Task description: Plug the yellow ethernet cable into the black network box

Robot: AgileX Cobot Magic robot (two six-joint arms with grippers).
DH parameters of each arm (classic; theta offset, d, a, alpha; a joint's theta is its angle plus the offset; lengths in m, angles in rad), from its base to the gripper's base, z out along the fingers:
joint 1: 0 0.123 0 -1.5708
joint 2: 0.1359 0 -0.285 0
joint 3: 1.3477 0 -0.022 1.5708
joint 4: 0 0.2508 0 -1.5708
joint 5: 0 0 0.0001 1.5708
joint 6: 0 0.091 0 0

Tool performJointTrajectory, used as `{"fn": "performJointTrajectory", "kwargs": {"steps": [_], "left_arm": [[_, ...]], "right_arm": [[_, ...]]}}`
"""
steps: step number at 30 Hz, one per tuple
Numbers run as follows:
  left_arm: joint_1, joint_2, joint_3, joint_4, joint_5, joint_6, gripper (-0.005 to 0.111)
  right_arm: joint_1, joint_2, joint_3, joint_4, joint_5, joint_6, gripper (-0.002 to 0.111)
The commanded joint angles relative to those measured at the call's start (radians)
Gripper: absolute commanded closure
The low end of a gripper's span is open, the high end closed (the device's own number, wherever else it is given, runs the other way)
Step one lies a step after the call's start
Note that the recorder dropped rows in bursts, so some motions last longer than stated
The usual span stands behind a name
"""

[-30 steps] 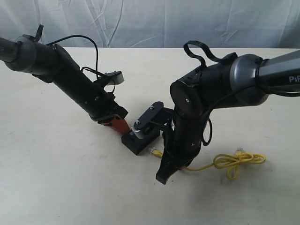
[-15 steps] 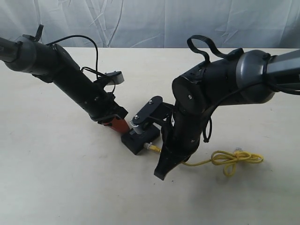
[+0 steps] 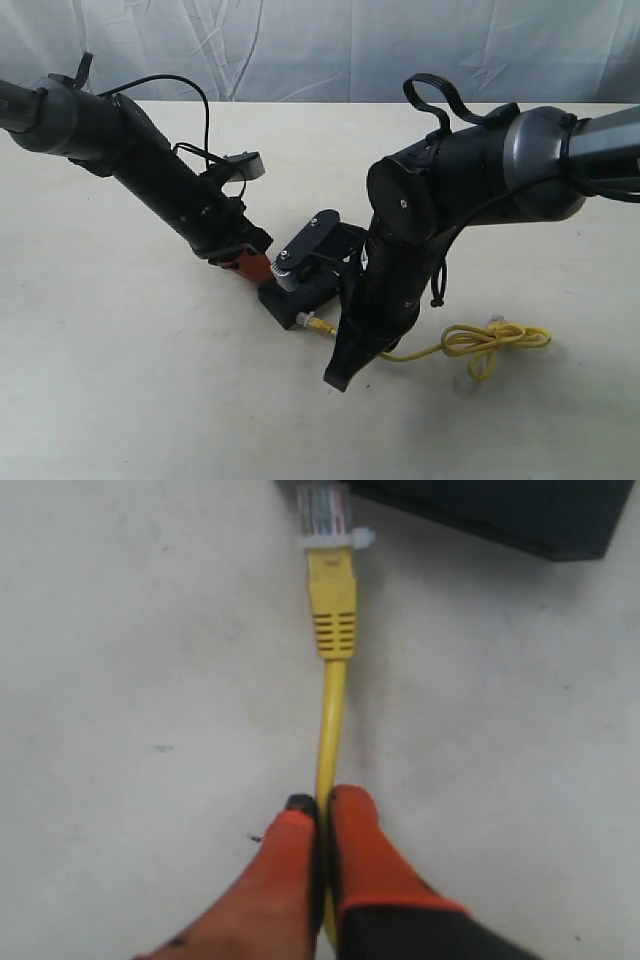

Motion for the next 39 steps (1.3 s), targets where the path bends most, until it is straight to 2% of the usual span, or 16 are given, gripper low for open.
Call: {"fn": "performJointTrajectory", "kwargs": {"steps": [1,12,39], "left_arm": [[-0.005,0.000,-0.004,-0.009,0.015,0.005,0.107],[-0.005,0.000,-0.004,-0.009,0.015,0.005,0.107],[-0.005,0.000,-0.004,-0.005,0.015,0.005,0.107]], "right_arm": [[0.001,-0.002,0.004,0.017,0.000,-0.025,0.109],[0.001,-0.002,0.004,-0.078,0.003,0.062,0.109],[0.001,-0.002,0.004,-0.083,-0.011,0.018,0.109]]}}
